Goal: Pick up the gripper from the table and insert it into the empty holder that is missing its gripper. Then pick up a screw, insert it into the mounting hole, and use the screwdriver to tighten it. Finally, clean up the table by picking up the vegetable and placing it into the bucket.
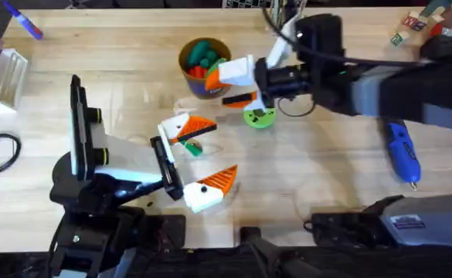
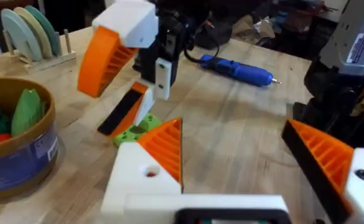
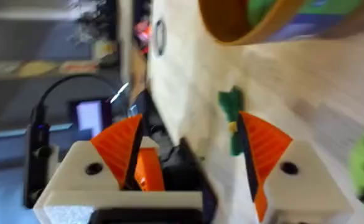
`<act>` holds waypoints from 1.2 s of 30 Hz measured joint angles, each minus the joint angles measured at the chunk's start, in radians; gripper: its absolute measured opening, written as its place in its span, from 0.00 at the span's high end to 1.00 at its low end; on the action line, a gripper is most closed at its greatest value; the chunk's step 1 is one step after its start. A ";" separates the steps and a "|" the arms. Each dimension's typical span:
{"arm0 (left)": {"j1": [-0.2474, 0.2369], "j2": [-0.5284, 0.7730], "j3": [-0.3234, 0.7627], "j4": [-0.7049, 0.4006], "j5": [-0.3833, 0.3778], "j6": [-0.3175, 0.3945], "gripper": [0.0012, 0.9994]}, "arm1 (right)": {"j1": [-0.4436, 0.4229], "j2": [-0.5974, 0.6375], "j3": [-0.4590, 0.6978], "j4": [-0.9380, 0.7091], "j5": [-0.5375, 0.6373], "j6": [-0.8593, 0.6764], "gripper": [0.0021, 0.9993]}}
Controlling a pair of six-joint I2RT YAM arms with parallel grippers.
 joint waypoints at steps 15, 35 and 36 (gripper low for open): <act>0.000 0.000 0.000 0.000 0.002 0.003 0.01 | 0.137 -0.201 0.102 -0.724 0.760 -0.668 0.35; 0.000 0.000 0.000 0.000 0.002 0.003 0.01 | 0.171 -0.077 0.105 -0.734 0.886 -0.737 0.72; 0.000 0.000 0.000 0.000 0.002 0.003 0.01 | 0.173 -0.077 0.106 -0.732 0.887 -0.737 0.74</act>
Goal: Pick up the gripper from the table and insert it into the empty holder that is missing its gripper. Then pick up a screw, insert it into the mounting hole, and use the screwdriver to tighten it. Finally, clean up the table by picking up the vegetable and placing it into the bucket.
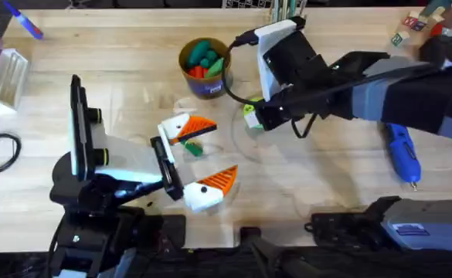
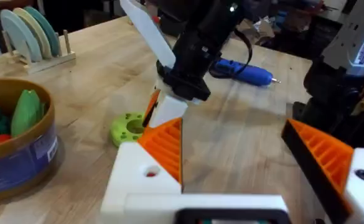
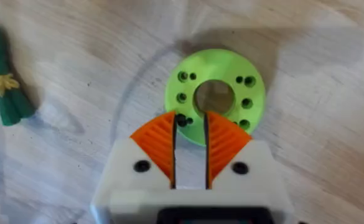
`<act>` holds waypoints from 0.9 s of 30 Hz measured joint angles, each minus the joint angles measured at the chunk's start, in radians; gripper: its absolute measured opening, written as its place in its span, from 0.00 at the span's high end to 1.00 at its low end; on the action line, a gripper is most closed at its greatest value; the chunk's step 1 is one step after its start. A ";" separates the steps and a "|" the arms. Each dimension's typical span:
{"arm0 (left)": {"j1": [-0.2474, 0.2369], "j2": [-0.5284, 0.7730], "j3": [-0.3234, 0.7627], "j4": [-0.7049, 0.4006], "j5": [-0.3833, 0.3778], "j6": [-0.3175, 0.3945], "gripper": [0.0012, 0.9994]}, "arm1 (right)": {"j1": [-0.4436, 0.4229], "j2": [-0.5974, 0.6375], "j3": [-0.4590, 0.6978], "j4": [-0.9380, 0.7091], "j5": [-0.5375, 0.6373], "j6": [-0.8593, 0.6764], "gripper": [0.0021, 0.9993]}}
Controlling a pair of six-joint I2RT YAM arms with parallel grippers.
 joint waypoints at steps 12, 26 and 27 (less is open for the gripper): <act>0.000 0.000 0.000 0.000 0.000 0.000 0.01 | 0.009 0.004 0.001 0.018 0.002 0.000 0.99; 0.000 0.000 0.000 0.000 0.000 0.000 0.01 | 0.009 0.003 0.267 -0.308 0.002 -0.064 1.00; 0.000 0.000 0.000 0.000 0.000 0.000 0.01 | 0.009 0.003 0.303 -0.339 0.001 -0.072 1.00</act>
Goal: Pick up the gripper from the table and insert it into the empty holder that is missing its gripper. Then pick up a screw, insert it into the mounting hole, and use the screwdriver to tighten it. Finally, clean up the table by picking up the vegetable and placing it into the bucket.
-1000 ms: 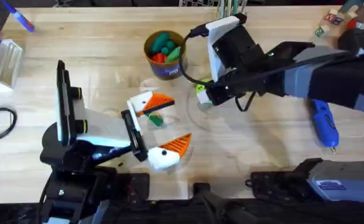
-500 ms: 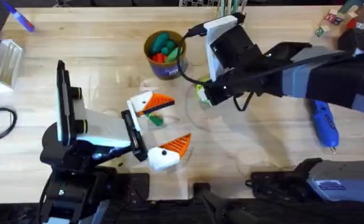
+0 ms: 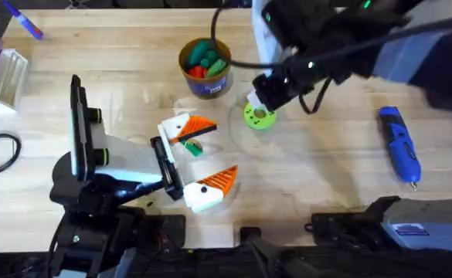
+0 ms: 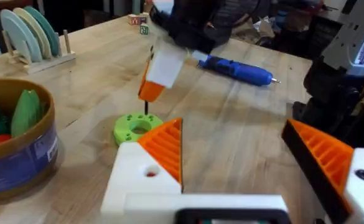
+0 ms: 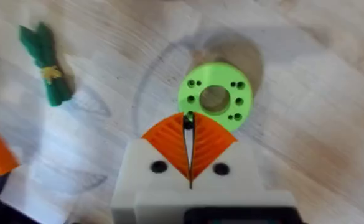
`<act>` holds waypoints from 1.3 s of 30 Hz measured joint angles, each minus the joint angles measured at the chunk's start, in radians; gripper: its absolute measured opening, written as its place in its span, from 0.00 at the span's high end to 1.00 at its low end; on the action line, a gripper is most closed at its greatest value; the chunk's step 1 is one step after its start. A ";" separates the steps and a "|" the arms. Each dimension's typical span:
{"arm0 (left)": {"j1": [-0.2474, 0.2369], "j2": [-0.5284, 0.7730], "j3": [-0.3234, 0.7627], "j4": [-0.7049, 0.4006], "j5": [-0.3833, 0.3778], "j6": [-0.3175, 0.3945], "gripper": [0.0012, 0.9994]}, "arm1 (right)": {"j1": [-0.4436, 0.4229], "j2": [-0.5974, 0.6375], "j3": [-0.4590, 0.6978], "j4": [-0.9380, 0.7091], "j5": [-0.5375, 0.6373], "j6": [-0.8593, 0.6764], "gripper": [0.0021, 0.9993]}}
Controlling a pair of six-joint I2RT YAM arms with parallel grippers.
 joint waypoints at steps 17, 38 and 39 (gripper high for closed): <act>0.000 0.000 0.000 -0.009 0.062 0.019 0.01 | 0.279 -0.006 0.347 -0.135 -0.134 -0.104 1.00; 0.000 0.000 0.000 -0.011 0.075 0.045 0.01 | 0.381 0.051 0.347 -0.103 -0.138 -0.106 1.00; 0.000 0.000 0.000 -0.011 0.075 0.045 0.01 | 0.381 0.051 0.347 -0.102 -0.138 -0.106 1.00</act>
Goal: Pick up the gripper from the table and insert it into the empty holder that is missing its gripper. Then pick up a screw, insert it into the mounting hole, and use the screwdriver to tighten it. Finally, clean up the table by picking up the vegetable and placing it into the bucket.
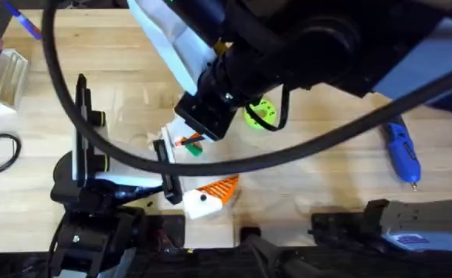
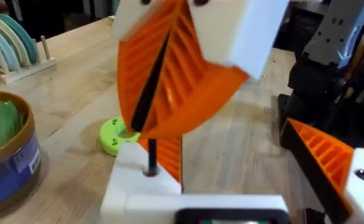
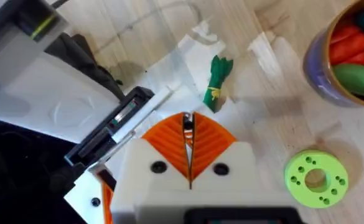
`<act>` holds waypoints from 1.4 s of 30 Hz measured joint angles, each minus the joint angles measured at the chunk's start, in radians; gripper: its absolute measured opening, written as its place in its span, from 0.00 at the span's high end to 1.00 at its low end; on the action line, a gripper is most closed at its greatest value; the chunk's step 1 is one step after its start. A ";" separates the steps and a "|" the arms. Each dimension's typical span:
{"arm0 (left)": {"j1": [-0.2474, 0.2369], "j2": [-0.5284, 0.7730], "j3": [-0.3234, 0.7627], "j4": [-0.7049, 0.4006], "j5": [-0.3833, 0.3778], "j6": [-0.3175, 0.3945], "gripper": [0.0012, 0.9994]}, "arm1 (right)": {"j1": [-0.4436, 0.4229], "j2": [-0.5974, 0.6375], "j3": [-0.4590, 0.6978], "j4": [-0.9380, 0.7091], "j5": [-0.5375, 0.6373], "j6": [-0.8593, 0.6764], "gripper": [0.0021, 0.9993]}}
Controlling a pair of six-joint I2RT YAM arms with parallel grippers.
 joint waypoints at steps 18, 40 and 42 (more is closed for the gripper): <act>0.000 0.000 0.000 -0.001 0.004 -0.011 0.01 | 0.021 0.054 0.006 -0.004 0.004 0.000 0.71; 0.000 0.000 0.000 -0.001 0.004 0.003 0.47 | -0.271 -0.340 0.017 -0.383 0.004 0.036 0.06; 0.000 0.000 0.000 -0.001 0.004 0.004 0.79 | -0.325 -0.417 -0.034 -0.396 0.004 0.051 0.06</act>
